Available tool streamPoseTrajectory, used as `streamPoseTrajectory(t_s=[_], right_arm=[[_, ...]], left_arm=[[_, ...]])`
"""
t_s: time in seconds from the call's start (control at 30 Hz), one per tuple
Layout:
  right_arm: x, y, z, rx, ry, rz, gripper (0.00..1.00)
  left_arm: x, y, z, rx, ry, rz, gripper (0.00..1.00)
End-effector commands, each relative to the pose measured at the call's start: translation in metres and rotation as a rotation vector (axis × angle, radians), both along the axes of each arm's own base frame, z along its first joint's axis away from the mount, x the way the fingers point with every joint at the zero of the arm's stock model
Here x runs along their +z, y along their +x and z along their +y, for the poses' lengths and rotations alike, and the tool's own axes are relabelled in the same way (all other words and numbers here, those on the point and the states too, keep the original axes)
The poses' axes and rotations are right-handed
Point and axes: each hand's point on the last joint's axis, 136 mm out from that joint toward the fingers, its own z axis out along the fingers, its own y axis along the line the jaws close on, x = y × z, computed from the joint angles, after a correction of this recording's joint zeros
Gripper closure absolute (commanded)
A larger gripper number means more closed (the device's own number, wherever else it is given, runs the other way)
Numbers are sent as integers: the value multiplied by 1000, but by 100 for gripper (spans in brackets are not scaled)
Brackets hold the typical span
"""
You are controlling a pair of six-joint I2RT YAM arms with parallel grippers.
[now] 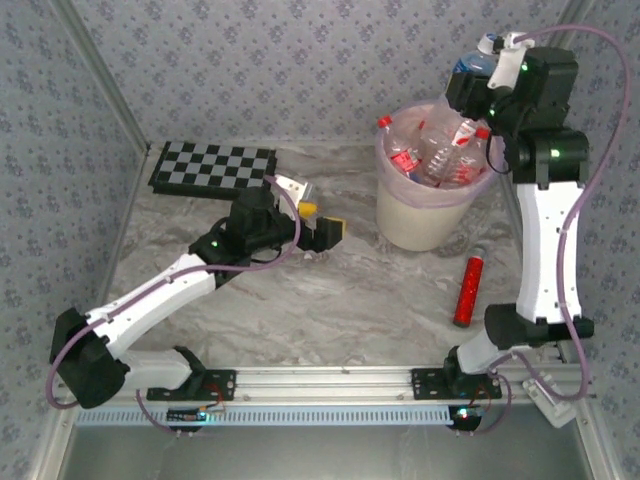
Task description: Put the plastic bottles in the bin
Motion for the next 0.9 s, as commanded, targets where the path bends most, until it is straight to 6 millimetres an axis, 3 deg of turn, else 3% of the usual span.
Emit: streamPoseTrajectory(t_s=[0.0, 0.13, 0.53, 0.87], right_arm=[[-46, 28, -3, -11, -104, 125, 70], [-82, 46, 1, 0, -152, 218, 71], [-192, 71, 14, 80, -221, 546, 71], [-269, 71, 42, 159, -241, 770, 70]], left_arm=[[-4, 6, 1, 20, 15, 14, 0], [-2, 6, 2, 23, 15, 16, 0], [4, 16, 11, 76, 13, 36, 0], [-6, 22, 11, 85, 25, 59, 1]])
